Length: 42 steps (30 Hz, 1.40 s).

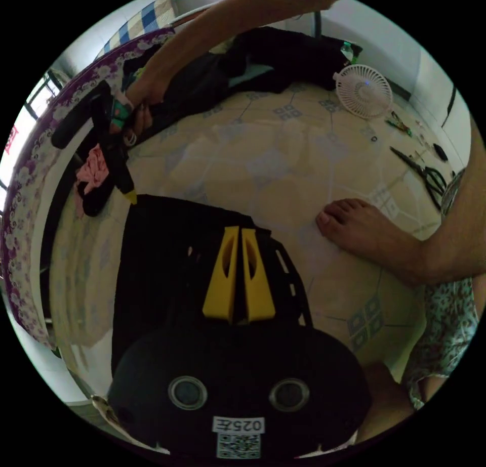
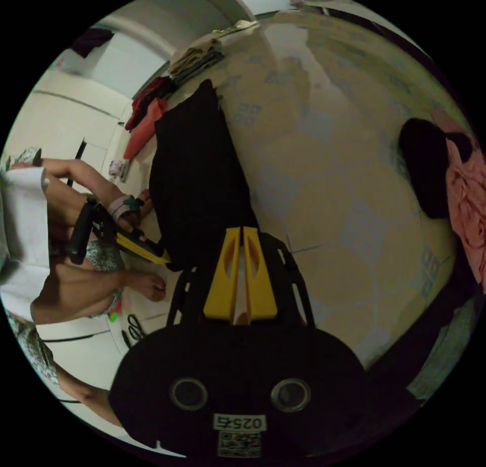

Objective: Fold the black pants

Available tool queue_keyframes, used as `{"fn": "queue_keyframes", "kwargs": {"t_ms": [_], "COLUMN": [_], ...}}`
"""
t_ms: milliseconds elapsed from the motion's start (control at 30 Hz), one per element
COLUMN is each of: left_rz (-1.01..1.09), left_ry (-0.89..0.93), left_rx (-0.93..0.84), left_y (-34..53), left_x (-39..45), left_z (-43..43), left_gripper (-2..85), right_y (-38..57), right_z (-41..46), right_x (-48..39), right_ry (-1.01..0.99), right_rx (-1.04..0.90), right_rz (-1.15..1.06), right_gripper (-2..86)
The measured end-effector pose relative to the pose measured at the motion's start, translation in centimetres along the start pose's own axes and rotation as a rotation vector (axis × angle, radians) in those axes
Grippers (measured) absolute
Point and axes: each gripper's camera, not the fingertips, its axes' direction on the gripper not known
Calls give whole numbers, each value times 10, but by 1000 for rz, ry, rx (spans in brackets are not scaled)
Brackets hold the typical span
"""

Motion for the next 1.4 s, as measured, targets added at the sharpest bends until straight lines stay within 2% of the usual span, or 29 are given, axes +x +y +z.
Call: {"fn": "queue_keyframes", "kwargs": {"t_ms": [100, 167, 267, 367, 433, 633, 967, 1133, 1233, 1400], "left_rz": [126, 234, 233, 221, 208, 245, 316, 317, 291, 293], "left_ry": [-56, -93, -20, -32, -69, -57, -155, -81, -61, -68], "left_rx": [11, 19, 39, 78, 97, -32, -156, -93, -158, -145], "left_y": [-3, -5, -7, -14, -21, -50, -69, -76, -82, -86], "left_x": [18, 27, 24, 24, 24, 35, 52, 50, 45, 42], "left_z": [3, 6, 0, -13, -15, 17, 37, 24, 34, 37], "left_gripper": [-14, -14, -16, -16, -14, 7, -7, 22, 49, 41], "right_y": [1, 6, 18, 29, 32, 30, 26, 28, 30, 38], "right_z": [27, 41, 43, 41, 40, 41, 40, 36, 32, 22], "right_x": [35, 51, 65, 72, 74, 72, 70, 68, 67, 69], "right_ry": [-78, -125, -201, -237, -223, -220, -162, -159, -161, -176], "right_rx": [-77, -63, 7, 59, 66, 40, -31, -50, -52, -44], "right_rz": [97, 150, 187, 199, 197, 171, 126, 116, 116, 137], "right_gripper": [-9, -7, 0, 21, 34, 91, 69, 75, 75, 74]}}
